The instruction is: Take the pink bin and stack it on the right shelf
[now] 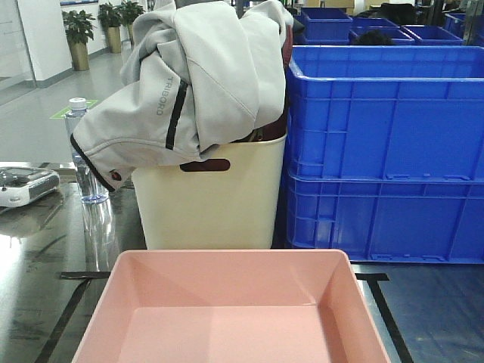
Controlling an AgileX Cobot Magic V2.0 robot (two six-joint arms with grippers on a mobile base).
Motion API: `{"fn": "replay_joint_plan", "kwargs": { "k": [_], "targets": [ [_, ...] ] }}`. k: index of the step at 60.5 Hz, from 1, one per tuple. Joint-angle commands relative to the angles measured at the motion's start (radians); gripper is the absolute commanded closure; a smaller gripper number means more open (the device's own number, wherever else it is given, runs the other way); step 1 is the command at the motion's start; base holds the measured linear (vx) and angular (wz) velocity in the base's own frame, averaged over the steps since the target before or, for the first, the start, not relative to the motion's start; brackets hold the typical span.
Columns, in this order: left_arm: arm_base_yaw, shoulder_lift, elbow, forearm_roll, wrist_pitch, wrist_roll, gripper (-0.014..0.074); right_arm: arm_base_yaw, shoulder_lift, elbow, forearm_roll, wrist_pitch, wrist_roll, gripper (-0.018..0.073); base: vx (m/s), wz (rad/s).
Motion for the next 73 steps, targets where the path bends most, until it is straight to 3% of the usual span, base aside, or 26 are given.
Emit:
{"fn": "replay_joint_plan", "kwargs": {
  "k": [1, 15, 20, 29, 35, 50, 73],
  "targets": [
    [0.002, -0.018, 0.016, -0.010, -0.084, -0.001, 0.0599, -0.007, 0.012, -0.024, -0.011, -0.068, -0.008, 0.0568, 0.00, 0.00],
    [0.002, -0.018, 0.016, -0.010, -0.084, -0.001, 0.0599, -0.037, -0.033, 0.003, -0.035, -0.108, -0.016, 0.0568, 0.00, 0.00],
    [0.002, -0.018, 0.015, -0.010, -0.084, -0.001, 0.0599, -0.114, -0.098, 0.079, -0.018, -0.256, 0.007, 0.0568, 0.00, 0.00],
    [0.002, -0.018, 0.015, -0.010, -0.084, -0.001, 0.0599, -0.306, -0.221, 0.315, 0.026, -0.679, 0.007, 0.0568, 0.00, 0.00],
    [0.002, -0.018, 0.015, -0.010, -0.084, -0.001, 0.0599, -0.399, -0.272, 0.445, 0.076, -0.879, 0.007, 0.0568, 0.00, 0.00],
    [0.002, -0.018, 0.015, -0.010, -0.084, -0.001, 0.0599, -0.476, -0.338, 0.616, 0.087, -1.157, 0.014, 0.0568, 0.00, 0.00],
    [0.002, -0.018, 0.015, -0.010, -0.084, -0.001, 0.0599, -0.477, -0.337, 0.616, 0.055, -1.155, 0.007, 0.0568, 0.00, 0.00]
  ]
}}
